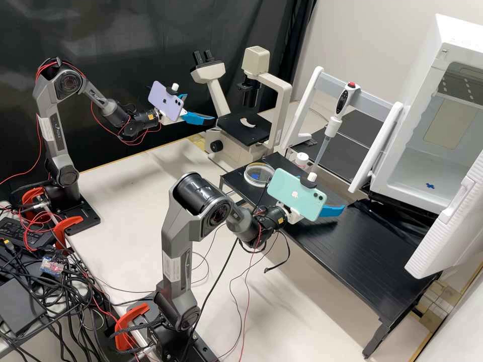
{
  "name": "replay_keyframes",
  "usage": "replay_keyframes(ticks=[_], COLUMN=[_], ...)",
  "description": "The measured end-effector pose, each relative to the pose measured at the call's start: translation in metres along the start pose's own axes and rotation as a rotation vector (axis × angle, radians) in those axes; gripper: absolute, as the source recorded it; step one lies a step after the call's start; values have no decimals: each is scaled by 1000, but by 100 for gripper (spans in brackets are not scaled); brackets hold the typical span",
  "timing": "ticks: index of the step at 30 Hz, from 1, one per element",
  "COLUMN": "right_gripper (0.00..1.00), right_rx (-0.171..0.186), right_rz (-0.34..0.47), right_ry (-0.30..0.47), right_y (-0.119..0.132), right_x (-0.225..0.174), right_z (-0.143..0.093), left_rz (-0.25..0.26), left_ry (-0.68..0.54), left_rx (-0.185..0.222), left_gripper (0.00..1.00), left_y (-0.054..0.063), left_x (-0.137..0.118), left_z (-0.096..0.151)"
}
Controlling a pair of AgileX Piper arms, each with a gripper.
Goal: Move the petri dish to the incubator
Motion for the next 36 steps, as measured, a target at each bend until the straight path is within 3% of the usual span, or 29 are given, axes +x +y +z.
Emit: replay_keyframes(ticks=[12,17,26,36], right_gripper=[100,100,100,100], right_rx=[0,29,34,12], right_rz=[0,22,34,-122], right_ry=[-8,10,174,318], right_y=[0,8,6,-25], right_x=[-4,-18,-56,-84], right_z=[2,0,-20,-44], left_rz=[0,0,0,0], left_ry=[0,0,0,0], left_rx=[0,0,0,0], left_gripper=[100,100,100,100], left_y=[0,0,0,0], left_x=[0,0,0,0], left_z=[0,0,0,0])
